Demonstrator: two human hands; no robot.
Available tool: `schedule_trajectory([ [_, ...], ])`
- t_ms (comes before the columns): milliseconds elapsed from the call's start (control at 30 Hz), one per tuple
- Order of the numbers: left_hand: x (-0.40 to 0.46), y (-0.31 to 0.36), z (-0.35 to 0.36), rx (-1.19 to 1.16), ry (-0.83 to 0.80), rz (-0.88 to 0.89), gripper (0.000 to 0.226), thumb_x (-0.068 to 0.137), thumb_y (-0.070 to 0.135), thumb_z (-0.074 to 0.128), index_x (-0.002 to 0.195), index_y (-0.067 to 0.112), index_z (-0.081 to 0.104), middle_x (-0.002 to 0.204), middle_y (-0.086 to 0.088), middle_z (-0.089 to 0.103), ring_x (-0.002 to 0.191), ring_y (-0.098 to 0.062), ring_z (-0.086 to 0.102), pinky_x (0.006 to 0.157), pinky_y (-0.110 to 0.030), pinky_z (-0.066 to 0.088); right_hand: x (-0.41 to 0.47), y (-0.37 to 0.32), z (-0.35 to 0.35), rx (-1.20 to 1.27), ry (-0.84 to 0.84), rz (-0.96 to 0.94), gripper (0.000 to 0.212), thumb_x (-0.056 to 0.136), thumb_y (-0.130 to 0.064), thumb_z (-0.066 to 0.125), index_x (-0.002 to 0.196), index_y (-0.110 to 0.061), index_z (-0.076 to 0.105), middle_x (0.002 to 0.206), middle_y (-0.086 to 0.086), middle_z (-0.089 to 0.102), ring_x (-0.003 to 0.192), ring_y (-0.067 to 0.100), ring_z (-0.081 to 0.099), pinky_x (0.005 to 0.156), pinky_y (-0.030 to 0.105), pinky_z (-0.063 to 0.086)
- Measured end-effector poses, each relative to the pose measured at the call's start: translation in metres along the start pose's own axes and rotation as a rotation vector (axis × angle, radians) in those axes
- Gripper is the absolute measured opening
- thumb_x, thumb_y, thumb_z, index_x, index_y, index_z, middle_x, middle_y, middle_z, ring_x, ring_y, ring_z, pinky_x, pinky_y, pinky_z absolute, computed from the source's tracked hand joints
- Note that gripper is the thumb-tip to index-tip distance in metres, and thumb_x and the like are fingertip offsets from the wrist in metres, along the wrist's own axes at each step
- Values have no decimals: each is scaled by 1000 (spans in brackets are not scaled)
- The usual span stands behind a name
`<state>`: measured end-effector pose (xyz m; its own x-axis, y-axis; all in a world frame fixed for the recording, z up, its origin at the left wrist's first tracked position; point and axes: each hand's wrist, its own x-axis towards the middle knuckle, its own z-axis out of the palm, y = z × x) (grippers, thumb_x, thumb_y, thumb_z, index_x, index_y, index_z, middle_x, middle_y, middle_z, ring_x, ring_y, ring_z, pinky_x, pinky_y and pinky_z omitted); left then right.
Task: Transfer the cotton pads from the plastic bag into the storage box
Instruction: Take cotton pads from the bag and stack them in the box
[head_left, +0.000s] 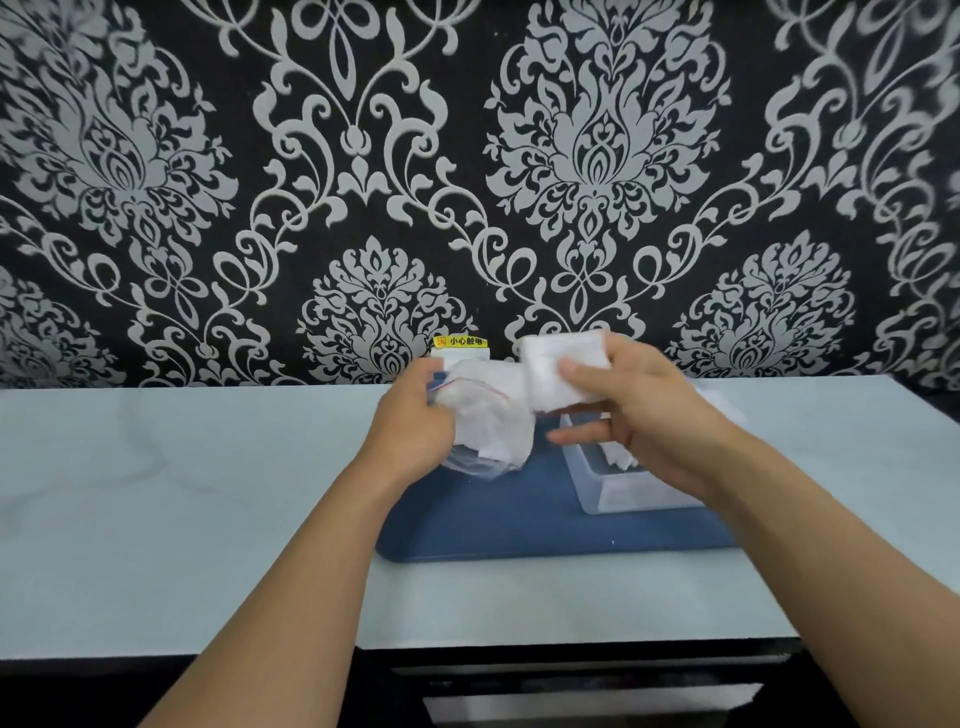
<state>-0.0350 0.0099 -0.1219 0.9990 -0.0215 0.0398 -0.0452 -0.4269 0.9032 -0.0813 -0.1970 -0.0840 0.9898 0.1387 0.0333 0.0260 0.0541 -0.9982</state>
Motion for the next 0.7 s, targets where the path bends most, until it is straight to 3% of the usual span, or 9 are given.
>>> schedule_trajectory([
  [100,-16,24,3,-18,107,129,66,79,5,59,140,27,50,135,15,48,119,-5,45,98,-25,37,-2,-1,-23,194,125,80,27,97,-12,59,124,-6,63,120,20,69,102,27,67,80,39,61],
  [167,-27,44,14,-192,137,231,60,80,20,59,139,27,54,137,16,50,123,-1,45,101,-23,34,-2,3,-18,217,144,126,22,96,-9,59,116,-6,67,109,17,71,93,24,68,78,36,61],
  [233,-34,61,38,-434,25,190,49,88,31,59,137,25,56,132,16,56,124,-2,51,103,-22,38,-6,4,-8,243,121,126,17,96,-6,56,108,-5,68,97,12,70,83,21,68,72,33,60],
  [300,-38,70,66,-525,-31,106,32,101,34,52,131,25,58,125,13,62,118,-4,57,102,-25,45,-10,4,3,243,43,99,20,96,-9,50,104,-5,68,89,8,69,79,16,67,68,32,59],
  [400,-40,72,95,-536,4,88,32,105,34,42,131,24,57,124,6,65,113,-9,63,103,-38,51,-12,3,5,186,41,80,24,99,-17,45,90,-17,67,73,-4,67,67,5,64,52,22,50],
  [533,-37,71,101,-489,-51,138,26,108,33,35,124,23,53,113,8,62,103,-1,58,88,-17,48,-11,5,-24,-70,150,53,21,100,-18,54,108,-6,70,83,1,72,72,11,65,56,24,51],
  [600,-34,66,100,-382,-13,204,26,106,36,40,124,24,53,107,13,60,100,-2,57,84,-17,46,-8,4,-47,-288,335,4,20,95,-22,64,98,-4,72,82,4,73,72,14,65,57,25,50],
  [700,-32,59,95,-225,125,248,29,100,17,52,129,23,54,110,12,63,85,-2,59,72,-9,45,-1,-2,-72,-374,573,-2,29,83,-22,78,73,3,65,68,8,61,54,15,53,46,24,39],
])
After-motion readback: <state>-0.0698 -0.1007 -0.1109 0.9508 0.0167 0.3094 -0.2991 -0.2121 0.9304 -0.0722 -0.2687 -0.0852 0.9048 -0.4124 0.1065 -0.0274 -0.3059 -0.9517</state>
